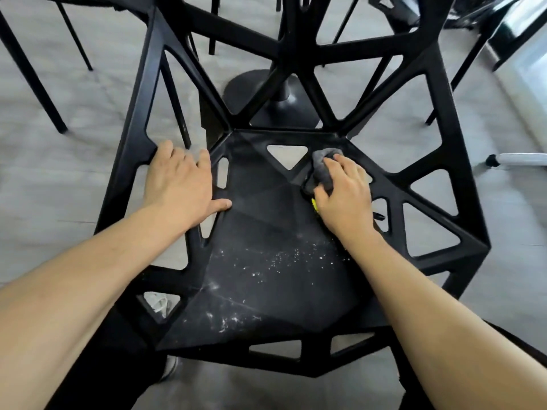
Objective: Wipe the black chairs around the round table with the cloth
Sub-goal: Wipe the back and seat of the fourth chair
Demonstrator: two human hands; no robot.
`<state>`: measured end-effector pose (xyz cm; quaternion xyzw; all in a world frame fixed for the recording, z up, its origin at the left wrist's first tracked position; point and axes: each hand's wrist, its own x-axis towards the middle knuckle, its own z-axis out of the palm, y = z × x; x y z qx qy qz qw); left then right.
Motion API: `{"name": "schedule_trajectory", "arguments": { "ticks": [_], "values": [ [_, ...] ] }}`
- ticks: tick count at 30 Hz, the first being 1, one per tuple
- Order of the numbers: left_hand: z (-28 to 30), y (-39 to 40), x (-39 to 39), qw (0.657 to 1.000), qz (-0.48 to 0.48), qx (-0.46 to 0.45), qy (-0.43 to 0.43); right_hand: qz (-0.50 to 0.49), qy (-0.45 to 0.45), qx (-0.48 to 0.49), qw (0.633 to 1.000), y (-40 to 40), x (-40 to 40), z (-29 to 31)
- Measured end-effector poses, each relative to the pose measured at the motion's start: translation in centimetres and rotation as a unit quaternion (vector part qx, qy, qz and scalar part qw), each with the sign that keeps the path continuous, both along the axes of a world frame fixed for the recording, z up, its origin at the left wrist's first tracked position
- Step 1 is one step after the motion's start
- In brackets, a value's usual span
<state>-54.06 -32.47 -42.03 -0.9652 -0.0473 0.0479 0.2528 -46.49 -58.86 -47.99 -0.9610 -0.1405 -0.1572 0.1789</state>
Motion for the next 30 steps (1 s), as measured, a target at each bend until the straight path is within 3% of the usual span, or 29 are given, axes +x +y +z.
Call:
{"name": "schedule_trajectory", "arguments": {
  "ticks": [9, 13, 16, 22, 30],
  "values": [
    [0.5, 2.3, 2.5, 0.999, -0.019, -0.023, -0.036, 0.019, 0.026, 0.01, 0.999, 2.3, 3.2, 0.5],
    [0.5, 3.9, 1.8, 0.988, -0.061, -0.137, -0.042, -0.001, 0.072, -0.005, 0.997, 3.1, 3.6, 0.9],
    [0.8, 4.8, 0.3, 0.968, -0.122, -0.2, -0.089, 0.043, 0.102, -0.005, 0.994, 6.4, 0.0, 1.0],
    [2.4, 4.8, -2.1, 0.969, -0.105, -0.162, -0.155, 0.138, 0.14, 0.049, 0.979, 14.4, -9.5, 2.0],
    [2.1, 5.2, -4.3, 0.977, -0.086, -0.167, -0.098, 0.18, 0.121, 0.039, 0.975, 13.6, -19.4, 3.4]
  ]
}}
